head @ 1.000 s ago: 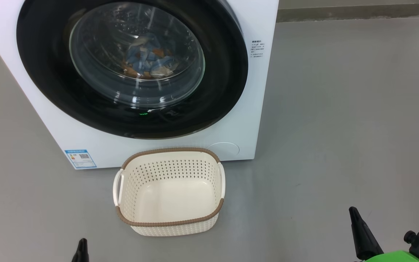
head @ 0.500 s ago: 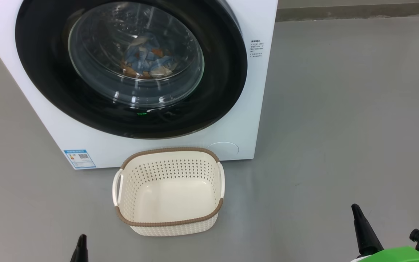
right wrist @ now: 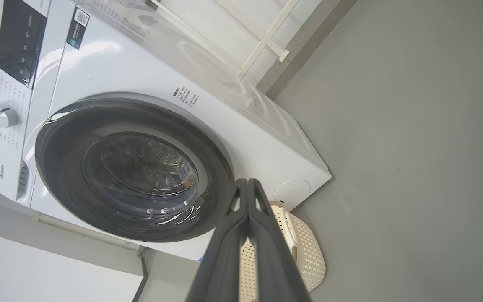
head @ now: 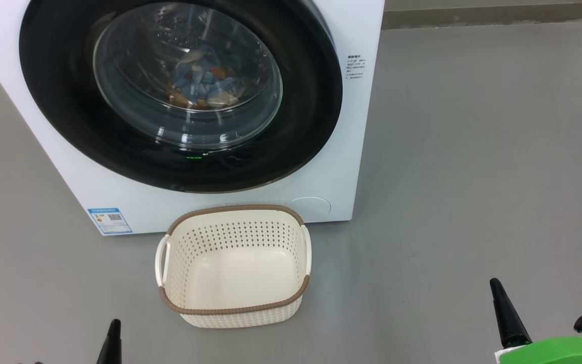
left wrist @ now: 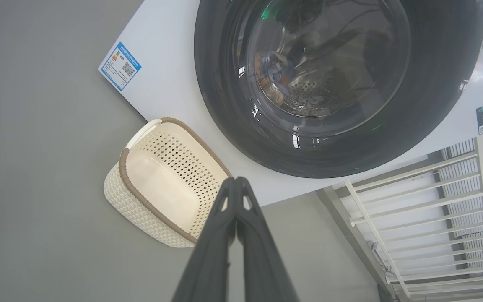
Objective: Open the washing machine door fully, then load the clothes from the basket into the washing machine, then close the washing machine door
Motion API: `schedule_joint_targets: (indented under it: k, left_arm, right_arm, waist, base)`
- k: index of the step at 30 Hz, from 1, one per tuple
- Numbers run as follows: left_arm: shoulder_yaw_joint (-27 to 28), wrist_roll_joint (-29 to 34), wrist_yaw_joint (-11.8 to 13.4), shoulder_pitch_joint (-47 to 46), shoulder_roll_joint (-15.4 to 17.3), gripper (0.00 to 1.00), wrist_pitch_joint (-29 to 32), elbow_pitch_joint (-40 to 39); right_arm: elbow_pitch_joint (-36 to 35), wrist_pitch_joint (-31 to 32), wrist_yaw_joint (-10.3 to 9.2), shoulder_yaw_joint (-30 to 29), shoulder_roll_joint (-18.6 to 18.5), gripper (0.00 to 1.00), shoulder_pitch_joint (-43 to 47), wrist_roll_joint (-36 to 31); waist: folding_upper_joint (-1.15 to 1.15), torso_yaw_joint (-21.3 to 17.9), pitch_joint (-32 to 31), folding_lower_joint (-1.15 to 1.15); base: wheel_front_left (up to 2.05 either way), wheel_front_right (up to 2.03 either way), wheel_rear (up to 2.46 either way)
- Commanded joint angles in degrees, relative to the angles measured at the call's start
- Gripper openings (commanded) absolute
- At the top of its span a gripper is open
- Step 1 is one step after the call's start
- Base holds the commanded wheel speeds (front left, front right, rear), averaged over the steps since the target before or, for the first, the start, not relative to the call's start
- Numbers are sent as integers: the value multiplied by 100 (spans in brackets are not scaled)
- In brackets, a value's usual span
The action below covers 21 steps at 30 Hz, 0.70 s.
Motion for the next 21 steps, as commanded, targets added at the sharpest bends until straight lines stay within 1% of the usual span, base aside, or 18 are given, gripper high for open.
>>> schedule_joint_targets:
  k: [1, 21]
  left_arm:
    - [149, -205, -10, -280, 111, 0, 65, -116]
    - [229, -1343, -12, -468, 139, 0, 384, -117]
  right_arm:
    - [-116, 55, -18, 37, -22, 0, -275, 222]
    - [-40, 379, -24, -30, -10, 0, -428, 1429]
  waist:
    - [0, -2, 1, 0]
    - [0, -23, 12, 0]
  base:
    - [0, 0, 0]
    - [0, 0, 0]
